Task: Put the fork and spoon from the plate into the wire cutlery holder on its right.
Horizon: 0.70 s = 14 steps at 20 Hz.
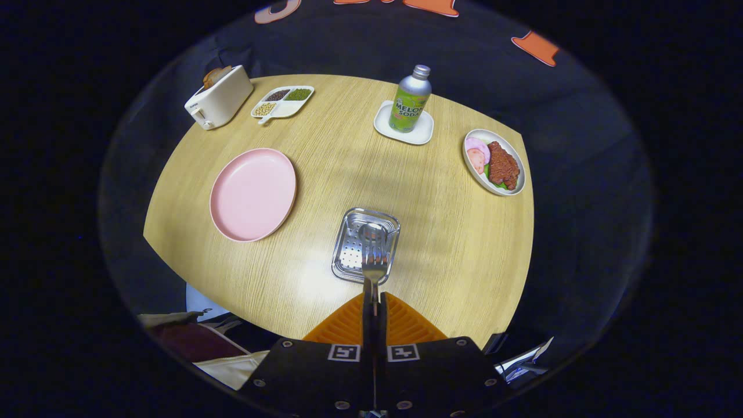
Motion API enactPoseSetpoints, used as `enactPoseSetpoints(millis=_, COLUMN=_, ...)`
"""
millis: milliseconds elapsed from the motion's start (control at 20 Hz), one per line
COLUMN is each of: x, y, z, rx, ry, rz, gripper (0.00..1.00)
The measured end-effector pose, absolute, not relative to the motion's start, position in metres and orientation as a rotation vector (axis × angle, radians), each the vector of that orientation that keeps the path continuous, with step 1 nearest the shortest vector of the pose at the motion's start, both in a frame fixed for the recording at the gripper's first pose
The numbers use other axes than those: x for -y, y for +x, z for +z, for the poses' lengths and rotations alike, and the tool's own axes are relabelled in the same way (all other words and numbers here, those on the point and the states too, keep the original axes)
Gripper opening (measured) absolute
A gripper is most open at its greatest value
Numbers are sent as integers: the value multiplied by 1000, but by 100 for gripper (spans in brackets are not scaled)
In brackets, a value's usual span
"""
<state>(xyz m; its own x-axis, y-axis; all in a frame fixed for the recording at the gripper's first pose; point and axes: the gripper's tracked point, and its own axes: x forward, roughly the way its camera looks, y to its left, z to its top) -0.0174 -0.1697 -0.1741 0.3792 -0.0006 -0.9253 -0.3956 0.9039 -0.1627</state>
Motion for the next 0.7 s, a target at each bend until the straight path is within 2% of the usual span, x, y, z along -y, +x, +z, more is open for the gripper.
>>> enactPoseSetpoints(millis=300, x=160, y=-8, z=-200, rx=-1265, ry=-475, rz=330, gripper=3)
enactPoseSetpoints(millis=700, x=158, y=12, z=-229, rx=-1363, ry=-580, rz=334, gripper=3)
